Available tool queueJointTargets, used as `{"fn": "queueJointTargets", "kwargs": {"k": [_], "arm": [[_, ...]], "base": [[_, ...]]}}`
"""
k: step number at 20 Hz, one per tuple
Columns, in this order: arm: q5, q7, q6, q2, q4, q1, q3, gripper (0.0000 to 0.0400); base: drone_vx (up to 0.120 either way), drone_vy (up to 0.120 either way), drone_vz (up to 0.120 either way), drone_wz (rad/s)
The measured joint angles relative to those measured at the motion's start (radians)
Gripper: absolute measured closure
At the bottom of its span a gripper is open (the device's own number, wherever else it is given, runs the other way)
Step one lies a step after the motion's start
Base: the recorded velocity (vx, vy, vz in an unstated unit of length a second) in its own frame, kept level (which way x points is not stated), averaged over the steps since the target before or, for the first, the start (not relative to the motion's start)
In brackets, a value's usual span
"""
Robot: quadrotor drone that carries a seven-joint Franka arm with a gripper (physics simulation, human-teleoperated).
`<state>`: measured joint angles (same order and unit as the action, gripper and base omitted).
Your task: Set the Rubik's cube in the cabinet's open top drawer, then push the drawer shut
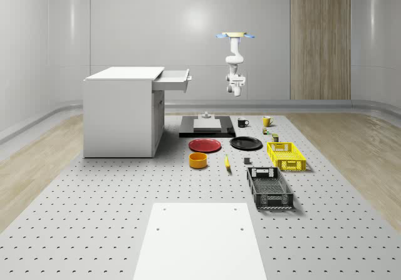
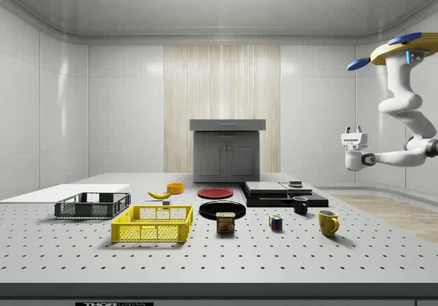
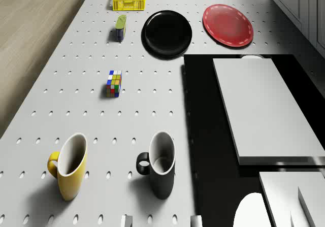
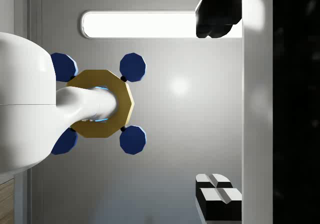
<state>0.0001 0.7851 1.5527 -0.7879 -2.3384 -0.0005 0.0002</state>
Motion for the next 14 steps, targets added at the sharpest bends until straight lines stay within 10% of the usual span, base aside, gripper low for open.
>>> {"fn": "queueJointTargets", "kwargs": {"k": [7,14], "arm": [[0.001,-0.002,-0.111,0.033,0.149,-0.003,0.002,0.0],[0.002,-0.002,-0.174,0.073,0.258,-0.005,0.003,0.0]], "base": [[0.0,0.011,0.0,0.0],[0.114,0.12,0.0,0.0]]}}
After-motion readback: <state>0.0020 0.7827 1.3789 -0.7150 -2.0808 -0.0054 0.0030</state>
